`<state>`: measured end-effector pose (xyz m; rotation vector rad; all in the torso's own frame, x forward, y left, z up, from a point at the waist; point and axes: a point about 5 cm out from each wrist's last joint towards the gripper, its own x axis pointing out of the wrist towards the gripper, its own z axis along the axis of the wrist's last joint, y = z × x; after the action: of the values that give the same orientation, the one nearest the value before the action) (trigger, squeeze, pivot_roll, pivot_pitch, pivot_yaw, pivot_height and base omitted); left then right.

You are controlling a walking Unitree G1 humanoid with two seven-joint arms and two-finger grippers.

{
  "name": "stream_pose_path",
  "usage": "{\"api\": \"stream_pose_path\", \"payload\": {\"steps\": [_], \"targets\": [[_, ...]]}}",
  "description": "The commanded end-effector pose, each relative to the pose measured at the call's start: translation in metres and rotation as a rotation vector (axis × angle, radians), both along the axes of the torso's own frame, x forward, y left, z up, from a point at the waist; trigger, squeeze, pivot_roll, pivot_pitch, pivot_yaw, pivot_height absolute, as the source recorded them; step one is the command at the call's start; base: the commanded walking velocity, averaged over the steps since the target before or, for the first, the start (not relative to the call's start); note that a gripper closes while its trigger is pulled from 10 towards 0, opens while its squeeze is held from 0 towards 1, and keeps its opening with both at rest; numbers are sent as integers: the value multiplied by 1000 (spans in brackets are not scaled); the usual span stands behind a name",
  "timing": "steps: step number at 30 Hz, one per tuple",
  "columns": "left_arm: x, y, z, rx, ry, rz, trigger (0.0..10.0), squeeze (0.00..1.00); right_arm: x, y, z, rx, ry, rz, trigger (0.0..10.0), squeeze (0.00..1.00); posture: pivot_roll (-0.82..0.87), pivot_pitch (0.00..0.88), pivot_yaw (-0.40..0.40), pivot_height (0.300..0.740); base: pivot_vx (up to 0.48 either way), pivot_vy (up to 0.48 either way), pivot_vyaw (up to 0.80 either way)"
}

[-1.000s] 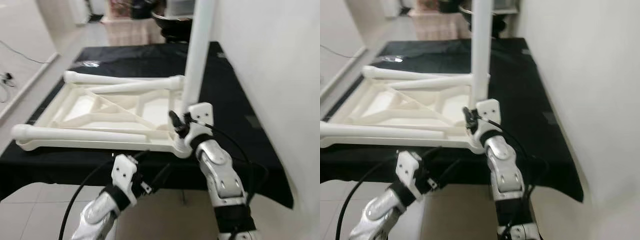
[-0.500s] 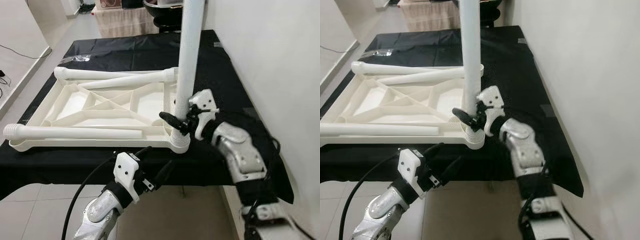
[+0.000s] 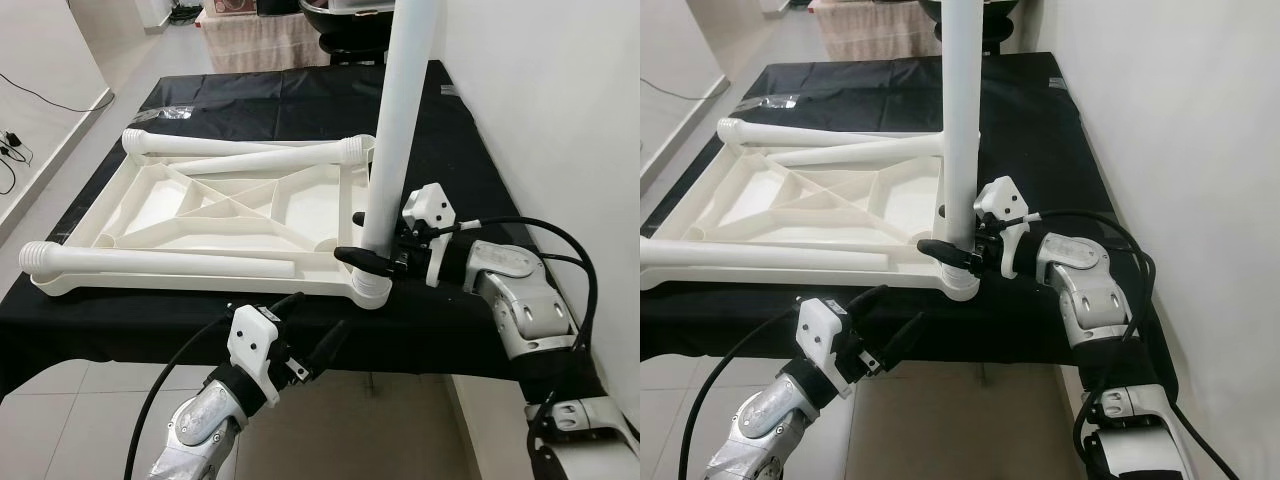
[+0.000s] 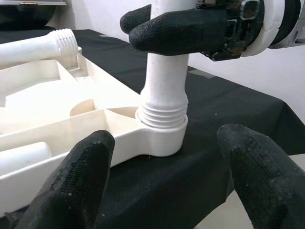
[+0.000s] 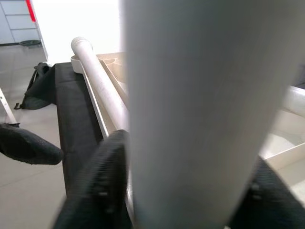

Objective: Building children table

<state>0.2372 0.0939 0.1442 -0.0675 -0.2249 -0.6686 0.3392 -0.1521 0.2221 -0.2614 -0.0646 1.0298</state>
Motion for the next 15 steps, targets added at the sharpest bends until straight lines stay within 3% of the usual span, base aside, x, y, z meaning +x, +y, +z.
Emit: {"api": "stream_pose_path", "payload": {"steps": [1,11,12,14,15], "targets": [[-2,1,-7,5,23,7,10000,0,-3,6,-8,5,33,61,0,0,53,144,33,740,0,0,0],[-2,0,-7,1,25,4,10000,0,-1,2,-15,29,54,32,0,0,42,151,30,740,0,0,0],[-2,0,-7,1,24,5,10000,0,1,1,-20,44,69,-44,0,0,30,156,20,740,0,0,0],[-2,0,-7,1,24,5,10000,0,1,1,-20,44,69,-44,0,0,30,156,20,740,0,0,0],[-1,1,-6,0,24,7,10000,0,4,6,-35,54,82,-254,0,0,15,163,17,740,0,0,0]]}}
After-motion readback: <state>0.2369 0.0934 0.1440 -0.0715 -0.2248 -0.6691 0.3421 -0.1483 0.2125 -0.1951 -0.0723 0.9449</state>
